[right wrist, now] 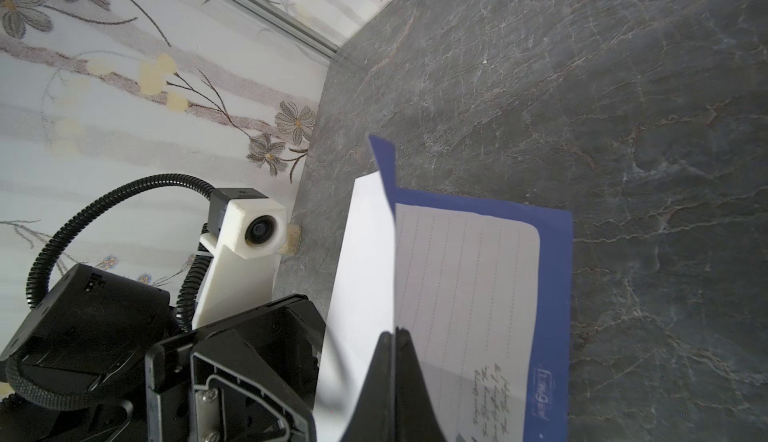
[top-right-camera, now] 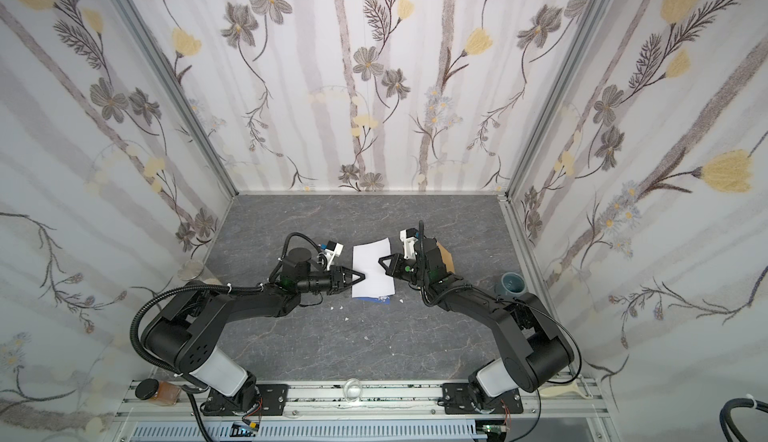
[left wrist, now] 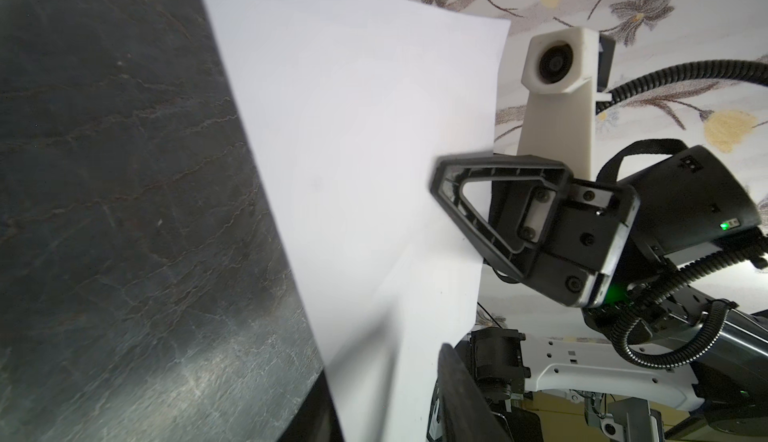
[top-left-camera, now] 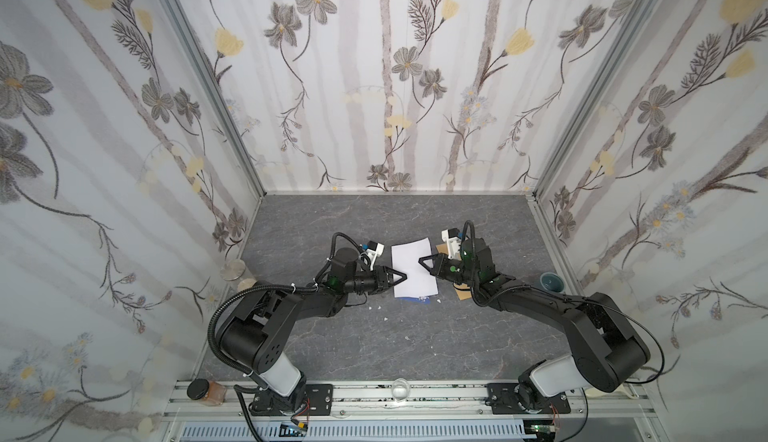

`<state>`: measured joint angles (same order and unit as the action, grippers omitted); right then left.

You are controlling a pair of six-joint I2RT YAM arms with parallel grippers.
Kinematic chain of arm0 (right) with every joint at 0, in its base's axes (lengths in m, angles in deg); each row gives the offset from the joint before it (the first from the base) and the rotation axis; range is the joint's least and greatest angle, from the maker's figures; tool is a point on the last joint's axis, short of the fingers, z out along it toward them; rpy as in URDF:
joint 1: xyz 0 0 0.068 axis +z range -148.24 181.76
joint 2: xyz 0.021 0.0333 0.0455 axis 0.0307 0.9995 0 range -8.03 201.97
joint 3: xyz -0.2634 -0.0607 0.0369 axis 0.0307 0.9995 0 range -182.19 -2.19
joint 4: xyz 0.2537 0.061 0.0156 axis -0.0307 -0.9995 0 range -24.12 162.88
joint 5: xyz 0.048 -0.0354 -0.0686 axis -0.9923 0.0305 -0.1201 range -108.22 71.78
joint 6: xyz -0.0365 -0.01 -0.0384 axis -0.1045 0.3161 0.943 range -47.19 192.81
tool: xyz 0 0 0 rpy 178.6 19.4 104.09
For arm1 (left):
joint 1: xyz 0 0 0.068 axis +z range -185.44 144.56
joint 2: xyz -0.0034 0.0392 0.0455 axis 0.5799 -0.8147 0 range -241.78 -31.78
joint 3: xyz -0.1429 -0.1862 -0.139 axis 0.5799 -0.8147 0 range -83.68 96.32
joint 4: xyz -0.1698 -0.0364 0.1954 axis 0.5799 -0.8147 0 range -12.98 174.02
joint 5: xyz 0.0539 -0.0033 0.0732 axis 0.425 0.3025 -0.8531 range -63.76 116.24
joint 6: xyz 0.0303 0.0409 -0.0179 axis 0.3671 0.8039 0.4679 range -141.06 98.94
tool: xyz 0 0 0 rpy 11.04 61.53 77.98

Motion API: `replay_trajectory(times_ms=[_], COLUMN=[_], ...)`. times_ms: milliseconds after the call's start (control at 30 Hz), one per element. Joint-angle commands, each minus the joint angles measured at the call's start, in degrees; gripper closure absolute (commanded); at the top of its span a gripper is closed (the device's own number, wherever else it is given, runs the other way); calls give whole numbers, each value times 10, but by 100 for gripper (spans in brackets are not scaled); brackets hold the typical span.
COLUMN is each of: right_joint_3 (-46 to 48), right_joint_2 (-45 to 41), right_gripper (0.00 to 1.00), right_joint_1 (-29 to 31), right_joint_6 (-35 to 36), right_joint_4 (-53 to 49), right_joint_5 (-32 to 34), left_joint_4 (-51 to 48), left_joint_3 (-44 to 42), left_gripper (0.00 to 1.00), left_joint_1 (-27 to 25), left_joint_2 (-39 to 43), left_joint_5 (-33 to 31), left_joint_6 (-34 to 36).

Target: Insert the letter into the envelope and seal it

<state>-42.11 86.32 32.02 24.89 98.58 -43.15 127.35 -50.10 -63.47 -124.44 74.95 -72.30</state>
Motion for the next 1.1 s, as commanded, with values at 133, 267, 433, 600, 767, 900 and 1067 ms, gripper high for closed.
replay_trajectory(times_ms=[133,267,433,600,767,900,1067], right_joint_3=[1,0,0,2,4,5,6], right_joint_2=[-6,-7,-7,-7,-10,-13,-15], right_gripper=[99,99,99,99,99,98,92], right_joint_1=[2,3,5,7,8,9,9], right_joint_6=[-14,-18,-20,-24,-29,-33,-33], right_joint_4=[31,36,37,43,46,51,52], right_joint_5=[14,13,14,17,24,25,25], left_joint_4=[30,32,36,41,44,46,48], left_joint_3=[1,2,2,0,-2,-2,-2], left_gripper=[61,61,63,66,68,73,89], left_joint_1=[-2,-3,-4,-5,-6,-6,-6], left_joint_2=[-7,-7,-10,-12,-13,-14,-13], left_joint_5=[20,19,19,19,20,19,21], left_joint_6=[-8,-9,-11,-14,-17,-18,-20])
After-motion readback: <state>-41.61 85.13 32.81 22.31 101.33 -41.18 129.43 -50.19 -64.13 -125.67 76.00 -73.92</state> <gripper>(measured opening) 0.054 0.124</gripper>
